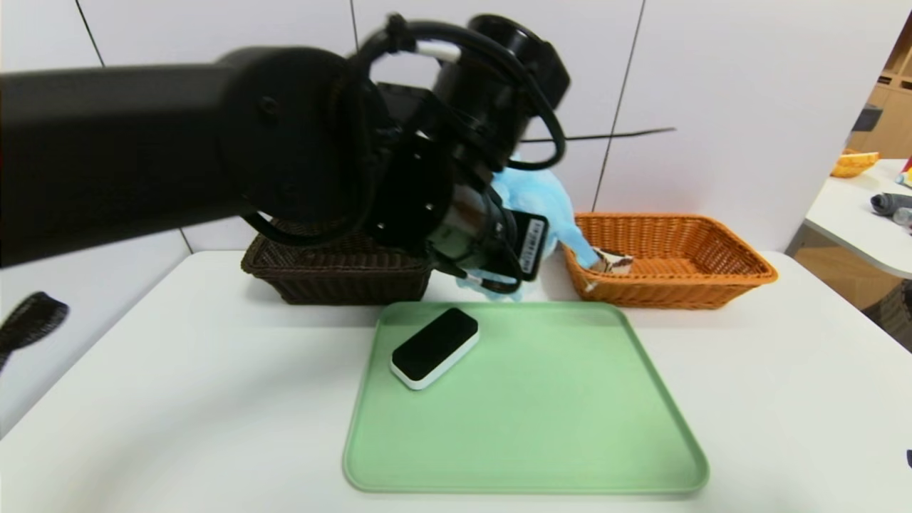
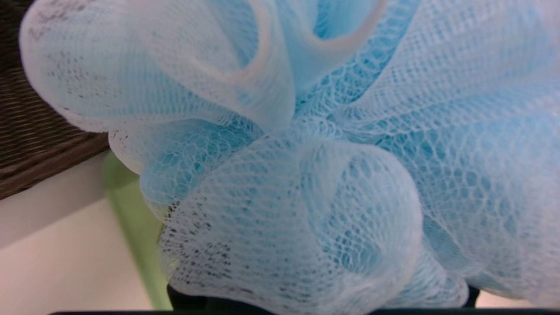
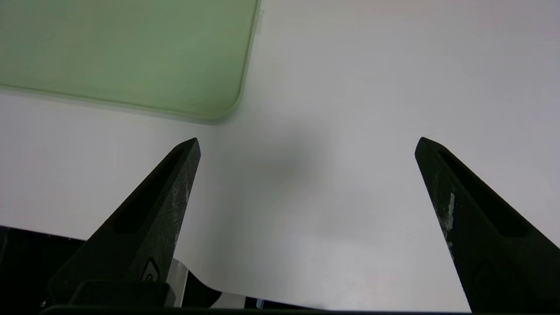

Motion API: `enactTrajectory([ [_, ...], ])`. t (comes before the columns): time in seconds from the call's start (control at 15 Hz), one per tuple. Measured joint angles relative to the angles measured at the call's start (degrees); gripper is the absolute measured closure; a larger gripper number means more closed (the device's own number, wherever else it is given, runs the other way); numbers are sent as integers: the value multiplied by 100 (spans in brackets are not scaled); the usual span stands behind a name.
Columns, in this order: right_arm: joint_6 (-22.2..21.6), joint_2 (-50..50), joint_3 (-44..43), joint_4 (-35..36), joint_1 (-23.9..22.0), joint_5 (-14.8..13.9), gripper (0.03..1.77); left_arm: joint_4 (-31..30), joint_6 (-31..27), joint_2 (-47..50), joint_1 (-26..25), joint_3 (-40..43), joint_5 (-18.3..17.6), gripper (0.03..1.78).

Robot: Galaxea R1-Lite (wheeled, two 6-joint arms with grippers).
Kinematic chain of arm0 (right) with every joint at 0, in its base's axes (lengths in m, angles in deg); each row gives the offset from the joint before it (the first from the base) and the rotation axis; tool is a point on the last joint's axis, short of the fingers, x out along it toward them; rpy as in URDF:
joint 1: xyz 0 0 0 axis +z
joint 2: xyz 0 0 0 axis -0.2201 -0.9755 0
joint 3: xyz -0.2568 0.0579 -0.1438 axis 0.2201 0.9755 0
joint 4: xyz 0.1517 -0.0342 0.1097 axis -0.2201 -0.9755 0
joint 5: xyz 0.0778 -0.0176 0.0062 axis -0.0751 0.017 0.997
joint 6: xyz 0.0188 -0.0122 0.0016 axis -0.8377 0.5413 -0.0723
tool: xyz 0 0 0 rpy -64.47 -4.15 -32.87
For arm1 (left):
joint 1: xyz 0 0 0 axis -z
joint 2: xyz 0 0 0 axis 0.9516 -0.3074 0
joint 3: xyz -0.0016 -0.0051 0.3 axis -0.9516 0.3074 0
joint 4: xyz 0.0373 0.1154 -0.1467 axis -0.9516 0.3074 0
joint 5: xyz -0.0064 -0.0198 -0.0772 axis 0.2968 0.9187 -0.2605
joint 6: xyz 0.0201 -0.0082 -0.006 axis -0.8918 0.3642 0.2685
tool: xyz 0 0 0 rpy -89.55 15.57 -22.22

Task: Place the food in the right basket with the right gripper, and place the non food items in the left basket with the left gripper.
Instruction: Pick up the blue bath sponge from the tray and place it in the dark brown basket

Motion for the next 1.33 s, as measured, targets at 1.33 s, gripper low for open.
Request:
enactTrajectory([
  [1.33,21,-833,74,731,277,2,10,-728,48,-463,-3750,243,-17,66],
])
